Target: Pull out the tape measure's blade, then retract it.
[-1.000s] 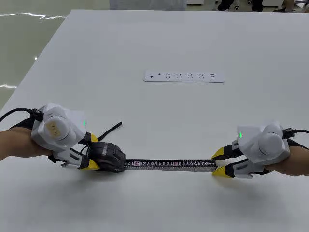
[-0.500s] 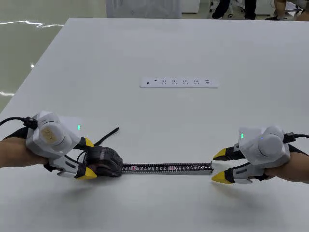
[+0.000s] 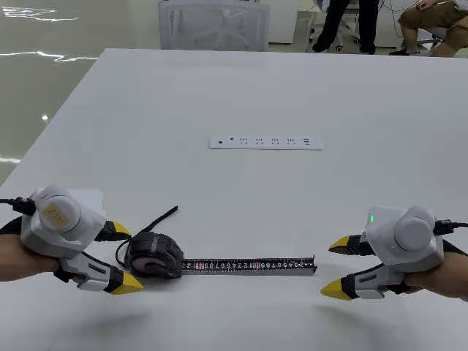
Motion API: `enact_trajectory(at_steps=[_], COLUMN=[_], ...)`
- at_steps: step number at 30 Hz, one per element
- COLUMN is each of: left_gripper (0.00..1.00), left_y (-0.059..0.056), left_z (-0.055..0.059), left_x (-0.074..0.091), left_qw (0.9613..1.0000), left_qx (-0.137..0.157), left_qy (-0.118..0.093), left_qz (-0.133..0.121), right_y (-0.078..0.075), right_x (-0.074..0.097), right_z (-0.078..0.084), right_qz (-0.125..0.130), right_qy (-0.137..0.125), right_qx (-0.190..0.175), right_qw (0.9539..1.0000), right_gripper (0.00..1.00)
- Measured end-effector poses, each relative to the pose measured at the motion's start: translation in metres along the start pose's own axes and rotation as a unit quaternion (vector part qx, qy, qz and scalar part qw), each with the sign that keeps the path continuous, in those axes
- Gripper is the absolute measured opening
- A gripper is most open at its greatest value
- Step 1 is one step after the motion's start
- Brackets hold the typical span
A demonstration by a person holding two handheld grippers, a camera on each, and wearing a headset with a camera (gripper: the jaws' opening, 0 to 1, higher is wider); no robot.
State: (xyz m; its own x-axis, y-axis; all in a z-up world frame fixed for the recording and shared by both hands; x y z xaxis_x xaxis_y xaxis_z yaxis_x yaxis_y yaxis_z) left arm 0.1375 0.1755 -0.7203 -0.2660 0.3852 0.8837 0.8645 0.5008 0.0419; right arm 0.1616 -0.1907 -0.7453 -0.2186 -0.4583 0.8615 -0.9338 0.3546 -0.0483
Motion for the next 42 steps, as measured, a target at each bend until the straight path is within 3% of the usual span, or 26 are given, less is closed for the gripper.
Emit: enact_trajectory(at_steps=[9, 16, 20, 24, 27, 33, 35, 39, 42], left_gripper=[0.64, 0.67, 0.71, 0.73, 0.76, 0.79, 0.81, 0.83, 0.84], left_y=[-0.014, -0.027, -0.031, -0.035, -0.038, -0.053, -0.055, -0.060, -0.062], left_z=[0.005, 0.007, 0.011, 0.013, 0.014, 0.007, 0.005, 0.000, -0.002], left_x=[0.010, 0.018, 0.021, 0.026, 0.031, 0.040, 0.043, 0.049, 0.053], left_qw=[0.9981, 0.9934, 0.9899, 0.9851, 0.9791, 0.9714, 0.9655, 0.9593, 0.9520], left_qx=[0.048, 0.093, 0.113, 0.139, 0.164, 0.191, 0.211, 0.226, 0.246], left_qy=[-0.030, -0.053, -0.059, -0.070, -0.076, -0.082, -0.090, -0.100, -0.105], left_qz=[-0.022, -0.040, -0.062, -0.074, -0.094, -0.114, -0.124, -0.136, -0.149], right_y=[0.012, 0.020, 0.025, 0.033, 0.038, 0.052, 0.056, 0.060, 0.061], right_x=[0.013, 0.017, 0.020, 0.026, 0.030, 0.042, 0.044, 0.047, 0.050], right_z=[0.005, 0.008, 0.009, 0.007, 0.007, -0.002, -0.004, -0.006, -0.009], right_qz=[0.019, 0.032, 0.041, 0.052, 0.065, 0.085, 0.091, 0.105, 0.120], right_qy=[-0.005, -0.016, -0.026, -0.032, -0.037, -0.046, -0.049, -0.046, -0.059], right_qx=[-0.040, -0.068, -0.088, -0.106, -0.119, -0.141, -0.152, -0.162, -0.186], right_qw=[0.9990, 0.9971, 0.9950, 0.9925, 0.9901, 0.9854, 0.9830, 0.9800, 0.9735], right_gripper=[0.56, 0.61, 0.66, 0.72, 0.75, 0.81, 0.82, 0.86, 0.88])
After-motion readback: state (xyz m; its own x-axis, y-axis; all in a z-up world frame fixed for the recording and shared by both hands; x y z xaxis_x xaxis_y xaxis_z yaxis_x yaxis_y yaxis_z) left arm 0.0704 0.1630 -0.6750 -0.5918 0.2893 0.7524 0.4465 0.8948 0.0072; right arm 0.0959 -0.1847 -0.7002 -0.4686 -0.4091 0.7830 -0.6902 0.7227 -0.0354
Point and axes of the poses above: the centre of the closed fingertips' face, and the gripper's own axes: x roughly backward along the fingers, y roughly to its left, z roughly out of its underside, the point moved 5 cm from there along x, roughly backward along the fingers, and after that the axes turned 10 degrees about y, right-handed, at the moved point
